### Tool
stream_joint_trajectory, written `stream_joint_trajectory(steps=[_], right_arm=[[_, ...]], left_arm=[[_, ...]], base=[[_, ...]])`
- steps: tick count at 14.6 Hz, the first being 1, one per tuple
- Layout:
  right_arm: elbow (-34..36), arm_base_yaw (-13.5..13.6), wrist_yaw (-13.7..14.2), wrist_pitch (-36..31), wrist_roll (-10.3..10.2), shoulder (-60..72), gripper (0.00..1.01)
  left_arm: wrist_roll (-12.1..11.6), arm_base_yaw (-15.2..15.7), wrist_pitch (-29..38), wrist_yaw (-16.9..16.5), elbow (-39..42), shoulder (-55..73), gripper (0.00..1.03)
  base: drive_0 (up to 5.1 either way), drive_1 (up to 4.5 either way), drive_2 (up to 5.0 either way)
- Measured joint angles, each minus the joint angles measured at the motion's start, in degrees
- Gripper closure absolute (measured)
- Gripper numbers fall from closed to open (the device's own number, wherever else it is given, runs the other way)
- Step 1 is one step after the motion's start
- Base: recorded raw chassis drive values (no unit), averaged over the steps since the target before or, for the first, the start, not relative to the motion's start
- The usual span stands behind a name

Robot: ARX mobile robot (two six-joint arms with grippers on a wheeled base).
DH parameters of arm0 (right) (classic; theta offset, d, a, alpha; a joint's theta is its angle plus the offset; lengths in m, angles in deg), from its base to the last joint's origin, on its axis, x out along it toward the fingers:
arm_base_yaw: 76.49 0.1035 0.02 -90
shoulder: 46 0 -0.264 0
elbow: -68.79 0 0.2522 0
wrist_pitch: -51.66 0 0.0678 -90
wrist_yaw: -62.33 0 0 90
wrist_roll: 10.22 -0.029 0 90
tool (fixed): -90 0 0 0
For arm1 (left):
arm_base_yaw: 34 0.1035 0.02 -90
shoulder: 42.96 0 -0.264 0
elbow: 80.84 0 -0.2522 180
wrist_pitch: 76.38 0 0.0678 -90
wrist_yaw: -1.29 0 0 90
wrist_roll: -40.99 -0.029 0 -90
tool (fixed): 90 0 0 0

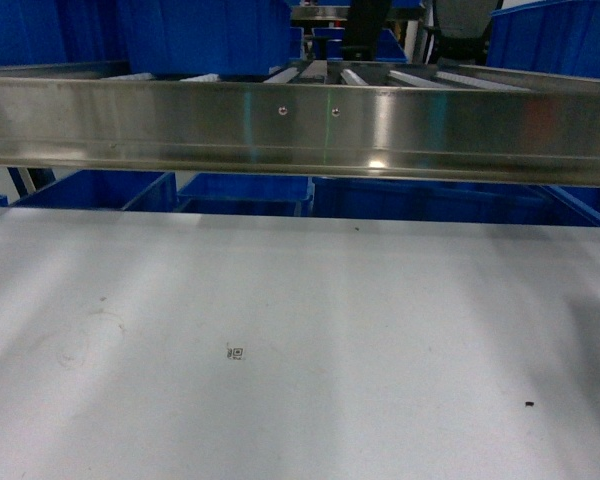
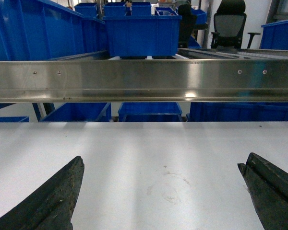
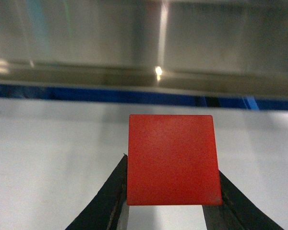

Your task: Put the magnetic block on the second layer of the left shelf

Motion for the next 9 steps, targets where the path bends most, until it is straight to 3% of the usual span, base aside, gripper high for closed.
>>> stream_joint_trajectory(steps=[2,6,9], right_arm=[[3.5,1.3,-1.7,3.9,-0.2,-13.0,0.67],[8.5,1.2,-2.7,10.7,-0.7,-30.3,0.67],[12.0,4.4,-1.6,11.5,2.8,-36.3,0.67]], left_arm=[[0.0,0.0,0.0,0.0,0.0,0.0,0.05],[0.0,0.0,0.0,0.0,0.0,0.0,0.05],[0.0,0.0,0.0,0.0,0.0,0.0,0.05]], base=[[0.0,0.00,0.0],[0.0,0.00,0.0],[0.0,0.00,0.0]])
